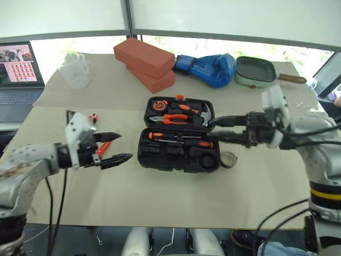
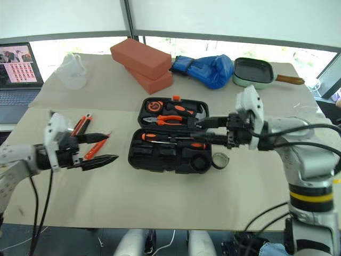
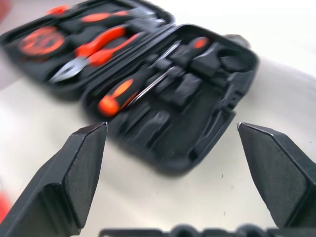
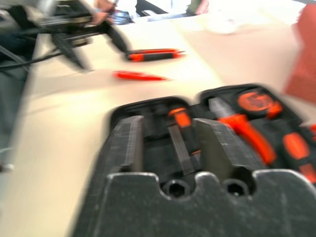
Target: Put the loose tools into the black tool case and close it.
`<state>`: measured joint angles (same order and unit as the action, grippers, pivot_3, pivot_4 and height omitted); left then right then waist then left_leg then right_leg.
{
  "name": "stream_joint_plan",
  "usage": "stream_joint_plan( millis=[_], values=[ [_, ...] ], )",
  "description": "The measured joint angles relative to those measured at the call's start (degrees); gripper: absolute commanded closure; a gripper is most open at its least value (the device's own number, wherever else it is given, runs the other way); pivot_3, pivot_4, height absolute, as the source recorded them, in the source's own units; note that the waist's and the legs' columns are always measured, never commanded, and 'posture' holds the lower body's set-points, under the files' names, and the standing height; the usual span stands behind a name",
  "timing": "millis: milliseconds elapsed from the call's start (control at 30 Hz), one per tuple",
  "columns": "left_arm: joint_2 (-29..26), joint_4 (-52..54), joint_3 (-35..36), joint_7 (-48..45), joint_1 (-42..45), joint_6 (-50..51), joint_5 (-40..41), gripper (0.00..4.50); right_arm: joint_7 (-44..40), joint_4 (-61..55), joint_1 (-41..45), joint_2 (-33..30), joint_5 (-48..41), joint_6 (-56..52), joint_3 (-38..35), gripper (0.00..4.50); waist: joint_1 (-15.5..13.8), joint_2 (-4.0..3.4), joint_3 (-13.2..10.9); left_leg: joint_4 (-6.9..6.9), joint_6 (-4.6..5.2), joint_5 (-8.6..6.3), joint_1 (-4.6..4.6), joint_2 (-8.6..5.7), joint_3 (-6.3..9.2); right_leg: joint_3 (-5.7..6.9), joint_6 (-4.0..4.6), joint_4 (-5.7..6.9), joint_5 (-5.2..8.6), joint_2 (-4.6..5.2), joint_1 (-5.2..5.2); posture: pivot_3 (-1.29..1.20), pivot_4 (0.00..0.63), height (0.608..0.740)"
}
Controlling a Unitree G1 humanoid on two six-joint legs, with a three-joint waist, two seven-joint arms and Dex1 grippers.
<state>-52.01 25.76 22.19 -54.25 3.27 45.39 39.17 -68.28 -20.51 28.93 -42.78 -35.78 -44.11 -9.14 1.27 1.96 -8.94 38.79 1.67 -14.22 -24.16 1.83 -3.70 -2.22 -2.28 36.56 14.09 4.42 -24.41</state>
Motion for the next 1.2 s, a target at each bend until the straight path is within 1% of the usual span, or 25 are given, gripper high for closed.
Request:
stream_joint_plan(
  millis=[100,167,233,333,433,500,533,600,733,767,800,833,900,933,1000,1100,1200],
  values=[
    [0.61,2.41,8.56,0.59,-11.84,0.59,-0.85,0.00,-0.72,-3.48,-2.13,-3.24,-3.13,-0.56,-1.01,0.04,-0.13,-0.03,-0.02,-0.04,-0.01,0.00,0.15,0.03,0.00,0.03,0.01,-0.33,0.00,0.01,0.14,0.00,0.150,0.738],
    [2.10,2.44,14.43,0.78,-19.79,-0.17,-2.77,0.00,-1.13,-4.83,-3.37,-4.35,-5.13,-0.77,-1.31,0.04,-0.34,0.00,-0.03,-0.03,-0.02,-0.01,0.22,0.07,0.00,0.07,0.06,-0.39,-0.02,0.00,0.21,0.00,0.150,0.738],
    [2.75,1.67,18.19,0.95,-24.60,-1.28,-5.06,0.00,-0.88,-5.77,-4.14,-4.88,-6.98,-1.15,-1.45,0.04,-0.60,0.00,-0.03,-0.01,-0.04,0.00,0.24,0.06,-0.01,0.07,0.08,-0.38,-0.04,0.03,0.22,0.00,0.150,0.738],
    [2.64,0.65,20.31,1.96,-26.23,-1.66,-7.19,0.00,-0.03,-6.78,-4.24,-4.96,-8.70,-1.19,-1.46,0.04,-1.46,0.00,-0.03,0.04,-0.05,0.01,0.28,0.04,0.01,0.12,0.11,-0.39,-0.06,0.06,0.27,0.00,0.150,0.738],
    [-0.15,0.07,18.32,3.57,-24.02,0.63,-7.61,0.00,0.89,-7.75,-4.30,-5.17,-10.36,-1.21,-1.43,0.04,-2.03,0.01,-0.02,0.06,-0.05,0.01,0.28,0.04,0.01,0.14,0.12,-0.39,-0.08,0.06,0.27,0.00,0.150,0.738],
    [-3.45,-0.27,15.10,4.33,-20.78,2.92,-7.67,0.00,1.67,-8.12,-4.38,-5.22,-10.64,-1.21,-1.41,0.04,-2.01,0.01,-0.02,0.06,-0.05,0.01,0.28,0.04,-0.01,0.12,0.11,-0.38,-0.10,0.07,0.28,0.00,0.150,0.738],
    [-6.34,-0.86,11.76,4.63,-18.00,4.74,-7.75,0.00,2.49,-8.38,-4.37,-5.21,-10.77,-1.21,-1.35,0.04,-2.05,0.01,-0.02,0.05,-0.07,0.02,0.28,0.04,0.00,0.13,0.13,-0.36,-0.11,0.04,0.26,0.00,0.150,0.738],
    [-10.17,-2.28,5.66,5.50,-10.53,8.67,-7.58,0.00,3.75,-9.12,-4.51,-5.11,-11.58,-1.21,-1.41,0.04,-1.96,0.01,-0.02,0.04,-0.08,0.03,0.28,0.04,0.00,0.13,0.13,-0.33,-0.12,0.01,0.23,0.00,0.150,0.738],
    [-13.25,-7.57,-6.38,6.96,5.66,16.77,-7.45,0.00,6.38,-11.47,-6.02,-4.92,-12.00,-0.86,-1.19,0.04,-1.51,0.02,-0.03,-0.02,-0.08,0.03,0.26,0.02,-0.06,0.10,0.12,-0.31,-0.12,-0.05,0.21,0.00,0.150,0.738],
    [-13.41,-8.55,-8.49,7.07,8.23,17.77,-7.49,0.00,6.97,-11.82,-6.25,-4.68,-11.87,-0.71,-0.78,0.04,-1.30,0.03,-0.03,-0.01,-0.08,0.03,0.24,0.00,-0.07,0.08,0.11,-0.28,-0.11,-0.09,0.16,0.00,0.150,0.738],
    [-13.27,-10.32,-11.71,7.06,12.06,19.26,-7.58,0.00,7.60,-12.32,-7.05,-4.53,-11.73,-0.43,-0.66,0.04,-1.21,0.03,-0.03,-0.01,-0.08,0.04,0.18,-0.03,-0.07,0.08,0.10,-0.30,-0.11,-0.13,0.15,0.00,0.150,0.738],
    [-12.07,-13.15,-15.81,7.09,17.41,20.98,-8.18,0.00,8.41,-12.99,-8.13,-4.46,-11.77,-0.34,-0.89,0.04,-1.24,0.02,-0.03,0.02,-0.08,0.04,0.17,-0.02,-0.05,0.08,0.10,-0.28,-0.12,-0.13,0.14,0.00,0.150,0.738],
    [-10.07,-18.08,-22.64,7.37,25.30,22.52,-10.30,0.00,10.11,-14.80,-8.84,-3.39,-12.30,-0.32,-0.38,0.04,-1.44,0.06,-0.05,0.13,-0.11,0.07,0.05,-0.12,-0.01,0.10,0.07,-0.26,-0.13,-0.25,0.12,0.00,0.150,0.738],
    [-9.27,-20.71,-26.19,7.25,28.25,22.51,-11.91,0.00,11.05,-15.83,-9.42,-3.26,-12.77,-0.32,-0.44,0.04,-1.57,0.06,-0.05,0.15,-0.11,0.07,0.06,-0.14,0.01,0.10,0.06,-0.25,-0.13,-0.23,0.13,0.00,0.150,0.738],
    [-8.08,-25.11,-30.99,7.08,31.58,22.27,-14.49,0.00,12.23,-17.41,-10.09,-2.95,-13.07,-0.32,-0.45,0.04,-1.38,0.06,-0.05,0.14,-0.10,0.06,0.03,-0.14,-0.02,0.06,0.05,-0.28,-0.14,-0.24,0.11,0.00,0.150,0.738],
    [-5.00,-32.12,-35.91,6.00,36.13,21.09,-17.91,0.00,13.86,-18.90,-11.98,-2.88,-14.01,-0.32,-0.63,0.04,-1.44,0.09,-0.06,0.18,-0.10,0.07,-0.02,-0.14,0.01,0.09,0.04,-0.29,-0.14,-0.25,0.09,0.00,0.150,0.738],
    [-3.37,-36.93,-38.10,4.50,39.63,19.63,-20.06,0.00,15.22,-19.64,-12.36,-2.87,-14.69,-0.32,-0.64,0.04,-1.77,0.09,-0.06,0.23,-0.09,0.08,0.01,-0.15,0.01,0.10,0.04,-0.25,-0.14,-0.23,0.14,0.00,0.150,0.738]
  ],
)
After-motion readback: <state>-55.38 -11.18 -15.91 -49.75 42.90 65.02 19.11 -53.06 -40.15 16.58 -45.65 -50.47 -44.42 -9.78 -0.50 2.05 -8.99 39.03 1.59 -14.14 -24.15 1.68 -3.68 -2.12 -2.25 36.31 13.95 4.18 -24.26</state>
